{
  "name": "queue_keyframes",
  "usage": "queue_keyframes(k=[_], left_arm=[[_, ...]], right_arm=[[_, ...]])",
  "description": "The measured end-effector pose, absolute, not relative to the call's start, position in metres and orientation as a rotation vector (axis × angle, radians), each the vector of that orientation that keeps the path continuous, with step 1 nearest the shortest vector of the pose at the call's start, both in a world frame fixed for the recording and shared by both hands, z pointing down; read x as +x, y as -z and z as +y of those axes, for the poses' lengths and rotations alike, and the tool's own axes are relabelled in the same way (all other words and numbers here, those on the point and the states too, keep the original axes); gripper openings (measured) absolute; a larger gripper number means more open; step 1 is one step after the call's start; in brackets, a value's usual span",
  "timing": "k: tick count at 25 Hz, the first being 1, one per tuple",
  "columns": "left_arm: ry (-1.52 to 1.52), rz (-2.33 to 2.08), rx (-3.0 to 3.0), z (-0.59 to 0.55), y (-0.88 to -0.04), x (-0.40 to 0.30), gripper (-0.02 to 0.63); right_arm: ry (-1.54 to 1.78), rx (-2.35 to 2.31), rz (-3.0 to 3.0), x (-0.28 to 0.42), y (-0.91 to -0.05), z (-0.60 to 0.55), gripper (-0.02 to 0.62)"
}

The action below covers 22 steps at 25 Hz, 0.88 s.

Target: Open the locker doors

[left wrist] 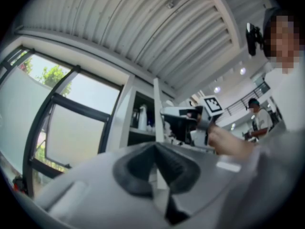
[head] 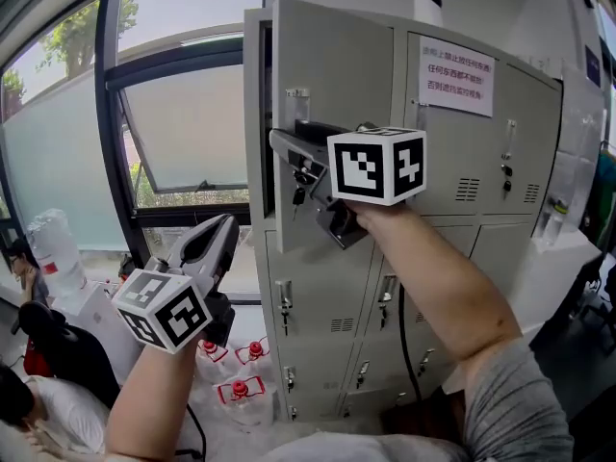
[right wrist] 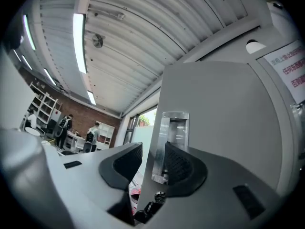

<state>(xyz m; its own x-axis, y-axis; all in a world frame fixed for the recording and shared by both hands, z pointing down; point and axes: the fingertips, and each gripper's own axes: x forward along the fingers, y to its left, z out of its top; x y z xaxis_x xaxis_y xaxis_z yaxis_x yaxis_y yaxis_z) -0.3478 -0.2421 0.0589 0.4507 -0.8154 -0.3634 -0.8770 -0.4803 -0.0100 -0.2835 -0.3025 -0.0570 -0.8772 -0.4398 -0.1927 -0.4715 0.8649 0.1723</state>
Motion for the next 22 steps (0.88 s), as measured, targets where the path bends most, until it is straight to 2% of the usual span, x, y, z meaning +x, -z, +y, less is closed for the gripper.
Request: queue_keyframes(k=[5,14,22], left_arm=[[-0.461,1.554,-2.429,-0.206,-0.065,-0.281,0.005],[-0.479,1.659,-2.351,-0.161,-0.077,-0.154,0.005],[-0.436,1.729,-2.302,-0.141,-0.076,-0.088,0.005]], right_arm=[[-0.316,-0.506,2.907,-0.207,0.057,-0.250,0.106],[-0.203,-0.242,2.974,-0.072,0.057,-0.232,0.120],[-0.111,-0.142,2.946,-0.012,0.058,-0.247,0.127]])
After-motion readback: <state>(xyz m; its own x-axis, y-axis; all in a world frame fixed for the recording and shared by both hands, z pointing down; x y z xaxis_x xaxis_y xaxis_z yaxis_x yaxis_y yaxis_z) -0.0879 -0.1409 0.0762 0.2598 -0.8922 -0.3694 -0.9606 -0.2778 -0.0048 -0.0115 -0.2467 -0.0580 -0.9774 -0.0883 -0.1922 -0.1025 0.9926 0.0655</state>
